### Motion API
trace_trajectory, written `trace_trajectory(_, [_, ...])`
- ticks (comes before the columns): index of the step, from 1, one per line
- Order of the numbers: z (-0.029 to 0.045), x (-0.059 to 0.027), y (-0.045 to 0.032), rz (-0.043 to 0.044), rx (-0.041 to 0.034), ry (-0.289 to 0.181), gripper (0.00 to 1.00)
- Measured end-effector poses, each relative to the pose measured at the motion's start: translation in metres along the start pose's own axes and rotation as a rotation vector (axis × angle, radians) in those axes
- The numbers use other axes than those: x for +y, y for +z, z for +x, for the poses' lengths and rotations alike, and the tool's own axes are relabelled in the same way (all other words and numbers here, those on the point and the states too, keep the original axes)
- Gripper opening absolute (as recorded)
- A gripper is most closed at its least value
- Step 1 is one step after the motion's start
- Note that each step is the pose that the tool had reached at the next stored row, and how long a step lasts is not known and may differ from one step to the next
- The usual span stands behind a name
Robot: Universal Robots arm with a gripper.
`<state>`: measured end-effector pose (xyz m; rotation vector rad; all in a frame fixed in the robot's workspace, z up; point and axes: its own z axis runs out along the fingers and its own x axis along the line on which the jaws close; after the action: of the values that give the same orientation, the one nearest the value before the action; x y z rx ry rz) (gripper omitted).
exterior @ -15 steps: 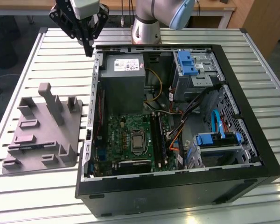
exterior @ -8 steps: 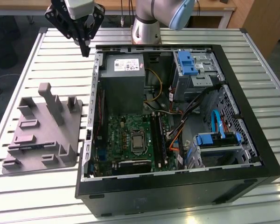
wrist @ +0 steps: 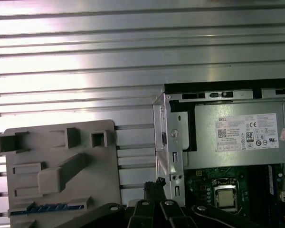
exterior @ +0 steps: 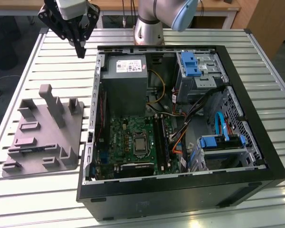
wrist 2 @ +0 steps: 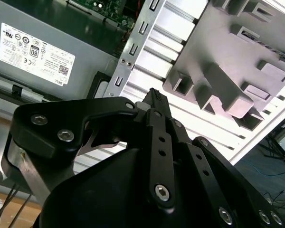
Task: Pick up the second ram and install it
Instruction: 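Reach for the second ram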
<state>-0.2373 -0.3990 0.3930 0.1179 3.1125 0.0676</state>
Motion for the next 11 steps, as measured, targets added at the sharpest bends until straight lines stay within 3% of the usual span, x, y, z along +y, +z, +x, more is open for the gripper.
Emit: trace_trajectory(11, [0.0219, -0.0016, -0.0005, 0.0000, 0.0000, 0.000, 0.10])
